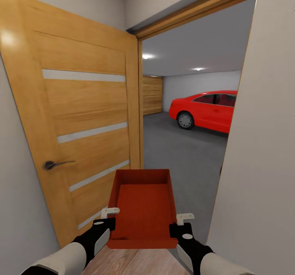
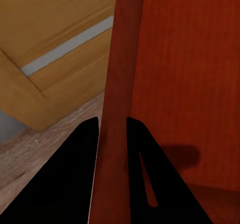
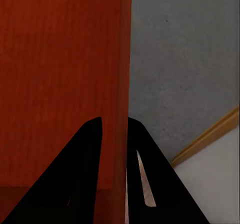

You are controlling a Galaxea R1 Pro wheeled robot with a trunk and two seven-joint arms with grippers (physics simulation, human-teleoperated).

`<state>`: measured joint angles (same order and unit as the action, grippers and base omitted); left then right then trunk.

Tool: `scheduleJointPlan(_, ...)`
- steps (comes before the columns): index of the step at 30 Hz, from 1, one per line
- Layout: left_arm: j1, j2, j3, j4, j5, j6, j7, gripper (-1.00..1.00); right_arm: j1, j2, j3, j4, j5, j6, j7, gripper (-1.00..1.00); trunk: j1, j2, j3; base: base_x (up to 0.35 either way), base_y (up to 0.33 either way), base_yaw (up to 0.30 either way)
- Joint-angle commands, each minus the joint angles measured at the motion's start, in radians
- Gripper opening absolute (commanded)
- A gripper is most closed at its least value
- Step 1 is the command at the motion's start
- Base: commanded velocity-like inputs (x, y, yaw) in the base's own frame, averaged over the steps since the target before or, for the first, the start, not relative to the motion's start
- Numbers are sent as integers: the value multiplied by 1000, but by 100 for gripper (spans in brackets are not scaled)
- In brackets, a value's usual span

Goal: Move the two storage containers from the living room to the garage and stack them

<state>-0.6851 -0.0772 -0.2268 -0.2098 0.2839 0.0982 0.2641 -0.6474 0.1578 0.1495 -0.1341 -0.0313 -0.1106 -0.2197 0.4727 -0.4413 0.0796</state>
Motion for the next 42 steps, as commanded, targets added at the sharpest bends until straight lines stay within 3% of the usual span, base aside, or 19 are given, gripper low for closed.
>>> scheduleJointPlan(1, -1, 14, 30, -5, -22, -21, 14, -100, 0, 0, -15, 2, -10, -1, -3, -100, 0, -1, 0, 0, 0, -122)
scheduleJointPlan(16, -1, 14, 30, -4, -20, -22, 14, -100, 0, 2, -16, 2, -10, 0, -4, -100, 0, -1, 0, 7, 9, -223)
scheduleJointPlan(26, -1, 14, 29, -5, -20, -21, 14, -100, 0, 2, -17, 2, -11, -2, -6, -100, 0, -1, 0, 140, 225, -89)
scheduleJointPlan(42, -1, 14, 29, -5, -20, -22, 12, -100, 0, 2, -16, 2, -11, -1, -4, -100, 0, -1, 0, 162, 179, -273)
